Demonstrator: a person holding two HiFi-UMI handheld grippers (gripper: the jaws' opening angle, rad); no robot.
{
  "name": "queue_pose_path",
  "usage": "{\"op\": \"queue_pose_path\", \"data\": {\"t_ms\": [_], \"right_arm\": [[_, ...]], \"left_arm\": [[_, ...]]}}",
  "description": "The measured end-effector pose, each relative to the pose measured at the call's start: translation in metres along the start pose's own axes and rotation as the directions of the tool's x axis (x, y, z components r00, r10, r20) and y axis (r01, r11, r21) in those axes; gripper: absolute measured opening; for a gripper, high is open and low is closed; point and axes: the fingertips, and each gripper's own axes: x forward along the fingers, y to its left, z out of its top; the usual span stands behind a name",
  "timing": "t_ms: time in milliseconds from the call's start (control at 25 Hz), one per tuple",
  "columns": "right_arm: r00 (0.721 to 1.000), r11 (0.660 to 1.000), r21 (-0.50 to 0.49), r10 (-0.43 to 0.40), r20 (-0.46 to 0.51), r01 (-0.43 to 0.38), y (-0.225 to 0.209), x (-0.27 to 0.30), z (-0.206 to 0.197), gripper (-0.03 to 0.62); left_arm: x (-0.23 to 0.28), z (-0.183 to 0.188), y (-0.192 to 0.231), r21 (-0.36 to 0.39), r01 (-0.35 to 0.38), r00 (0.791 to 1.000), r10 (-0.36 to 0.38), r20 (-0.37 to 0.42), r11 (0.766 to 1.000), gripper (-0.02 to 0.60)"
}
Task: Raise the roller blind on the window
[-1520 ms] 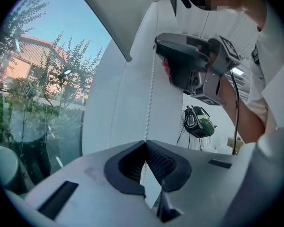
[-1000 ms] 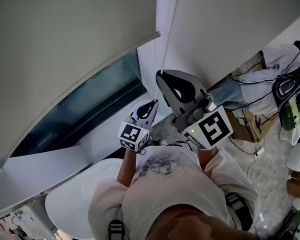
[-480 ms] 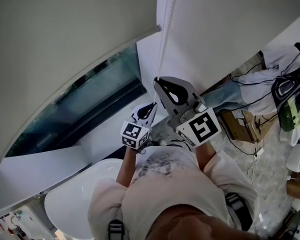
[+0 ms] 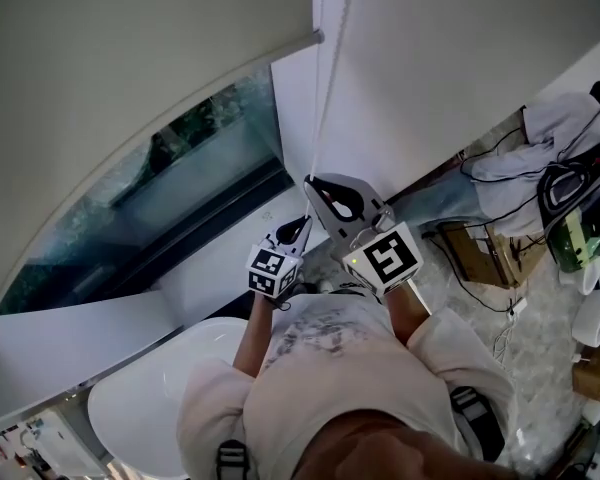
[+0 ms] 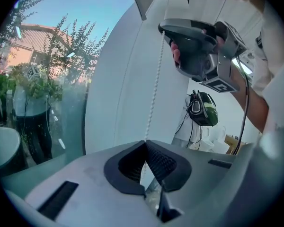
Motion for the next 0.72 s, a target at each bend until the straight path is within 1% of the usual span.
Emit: {"op": "queue_pose_path", "data": {"t_ms": [120, 320, 440, 720], "right_arm": [[0.999, 1.000, -0.009, 0.009, -0.044, -0.009, 0.004, 0.000, -0.010, 0.061], [0.996, 1.000, 0.013, 0.016, -0.082, -0.015, 0.007, -0.001, -0.045, 0.061], [0.994, 1.000, 0.019, 0.018, -0.110, -0.016, 0.009, 0.001, -0.057, 0.061], [0.984, 0.999, 0.038, 0.028, -0.176, -0.022, 0.017, 0.001, -0.081, 0.061]], "left_arm": [[0.000, -0.013, 0.000, -0.016, -0.005, 1.000, 0.004, -0.031, 1.000, 0.008], [0.007, -0.047, 0.003, -0.042, -0.009, 0.998, 0.006, -0.065, 0.999, 0.008], [0.009, -0.060, 0.006, -0.054, -0.010, 0.996, 0.005, -0.084, 0.998, 0.008], [0.011, -0.085, 0.007, -0.100, -0.004, 0.987, -0.012, -0.158, 0.995, 0.009]]}}
